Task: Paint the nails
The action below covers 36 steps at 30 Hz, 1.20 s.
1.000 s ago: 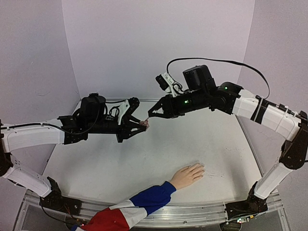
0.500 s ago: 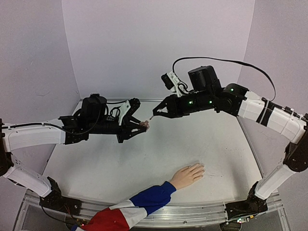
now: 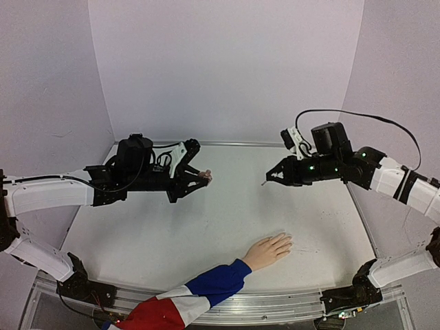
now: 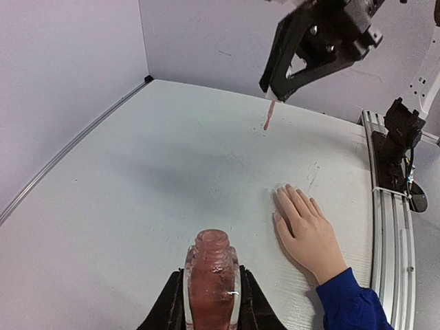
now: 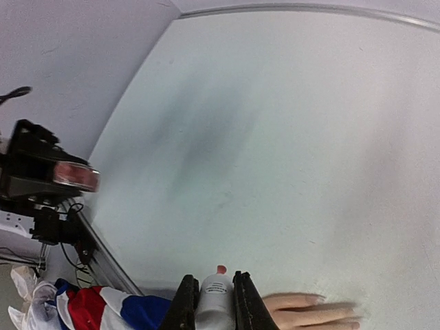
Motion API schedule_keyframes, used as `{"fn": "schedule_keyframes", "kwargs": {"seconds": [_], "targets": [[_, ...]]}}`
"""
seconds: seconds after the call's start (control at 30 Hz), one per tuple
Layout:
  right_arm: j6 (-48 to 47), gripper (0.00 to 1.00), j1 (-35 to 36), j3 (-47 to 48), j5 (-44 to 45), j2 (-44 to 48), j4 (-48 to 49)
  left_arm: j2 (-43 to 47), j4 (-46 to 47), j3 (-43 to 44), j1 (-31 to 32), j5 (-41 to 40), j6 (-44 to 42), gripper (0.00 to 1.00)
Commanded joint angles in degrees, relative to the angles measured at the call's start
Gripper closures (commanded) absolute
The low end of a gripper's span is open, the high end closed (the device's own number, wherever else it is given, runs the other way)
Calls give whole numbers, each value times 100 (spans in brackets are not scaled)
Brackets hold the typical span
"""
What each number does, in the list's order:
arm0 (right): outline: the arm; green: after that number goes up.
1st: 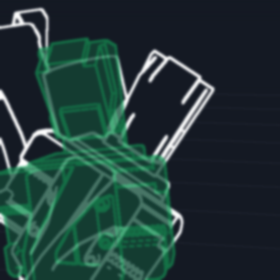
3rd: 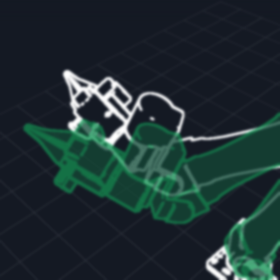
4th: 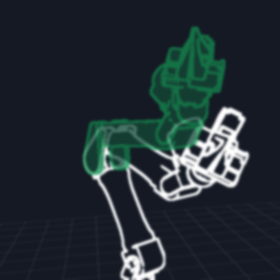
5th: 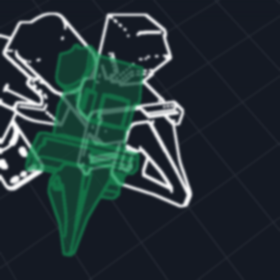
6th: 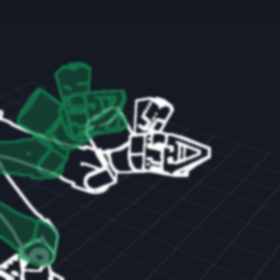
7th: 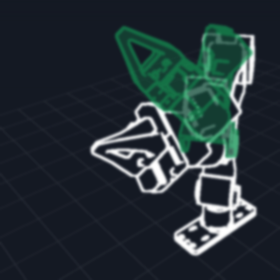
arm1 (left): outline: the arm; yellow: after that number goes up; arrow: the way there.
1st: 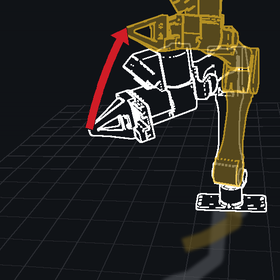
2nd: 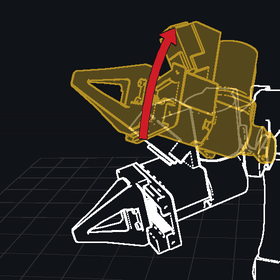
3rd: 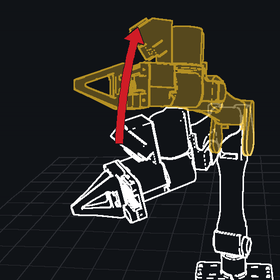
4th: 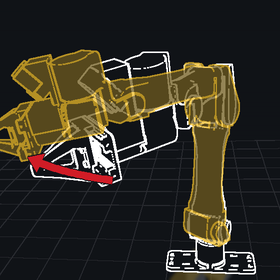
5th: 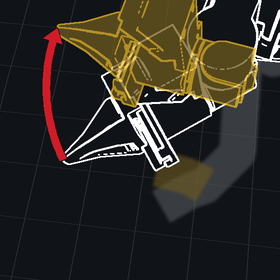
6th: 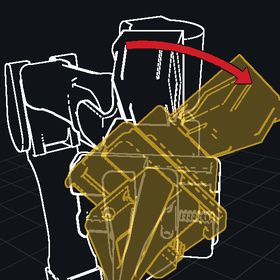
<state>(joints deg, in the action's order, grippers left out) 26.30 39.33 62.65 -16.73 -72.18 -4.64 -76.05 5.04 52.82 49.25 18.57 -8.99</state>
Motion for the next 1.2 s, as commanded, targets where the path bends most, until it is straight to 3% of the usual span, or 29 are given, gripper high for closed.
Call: {"fn": "schedule_keyframes", "kwargs": {"seconds": [0.0, 0.4, 0.73, 1.17], "targets": [[122, 100, -590, -957, -67, 462, -36, 123, 288, 433, 32, -217, 90, 100], [140, 100, -1471, -2736, 15, 1243, -113, -154, 295, 750, 82, -869, 206, 100], [-325, 100, -1708, -3109, 47, 1103, -38, -427, 296, 946, 175, -1074, 236, 100], [-96, 100, -1718, -3457, -414, 856, 269, -724, 293, 1138, 216, -1049, 178, 100]]}}
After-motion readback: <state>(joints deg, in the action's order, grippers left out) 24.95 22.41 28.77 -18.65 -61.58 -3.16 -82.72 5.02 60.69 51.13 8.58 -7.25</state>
